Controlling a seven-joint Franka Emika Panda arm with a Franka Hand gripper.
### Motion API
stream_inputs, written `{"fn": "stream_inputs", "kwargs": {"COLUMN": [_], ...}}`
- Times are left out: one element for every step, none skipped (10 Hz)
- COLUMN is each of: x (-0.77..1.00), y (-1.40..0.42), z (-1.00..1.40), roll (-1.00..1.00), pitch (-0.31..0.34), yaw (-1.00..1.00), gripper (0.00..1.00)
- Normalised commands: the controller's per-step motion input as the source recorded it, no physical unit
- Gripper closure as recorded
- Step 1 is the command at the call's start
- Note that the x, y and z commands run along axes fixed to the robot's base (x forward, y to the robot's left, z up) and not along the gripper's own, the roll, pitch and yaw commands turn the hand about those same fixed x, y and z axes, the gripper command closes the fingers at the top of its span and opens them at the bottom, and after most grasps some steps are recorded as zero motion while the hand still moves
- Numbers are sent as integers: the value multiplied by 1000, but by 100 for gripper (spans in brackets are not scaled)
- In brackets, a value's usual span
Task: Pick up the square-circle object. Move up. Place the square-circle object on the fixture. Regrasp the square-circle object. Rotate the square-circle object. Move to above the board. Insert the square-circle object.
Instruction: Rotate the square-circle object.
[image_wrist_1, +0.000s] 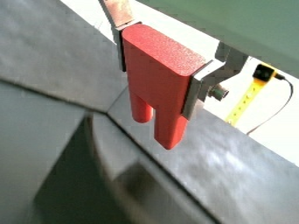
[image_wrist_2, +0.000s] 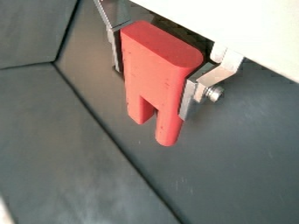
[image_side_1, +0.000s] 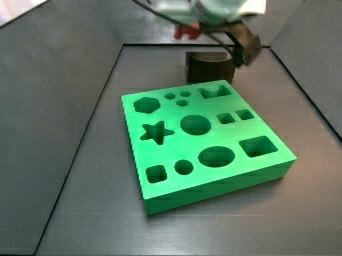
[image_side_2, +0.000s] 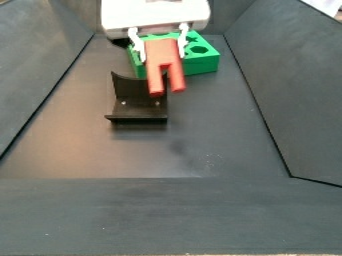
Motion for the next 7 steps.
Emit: {"fn": "stream_inputs", "kwargs": {"x": [-857,-869,-882,-891,-909,-867,-733], "y": [83,80,75,73,68,58,44], "z": [1000,1000,1000,1000,1000,919,737], "roll": [-122,-128,-132,-132,-136,-146,-150], "pitch": [-110,-107,-99,-90,-73,-61,-49], "yaw": [-41,-59,-74,-82,-94,-98,-95], "gripper": [100,100,100,100,100,100,100]}}
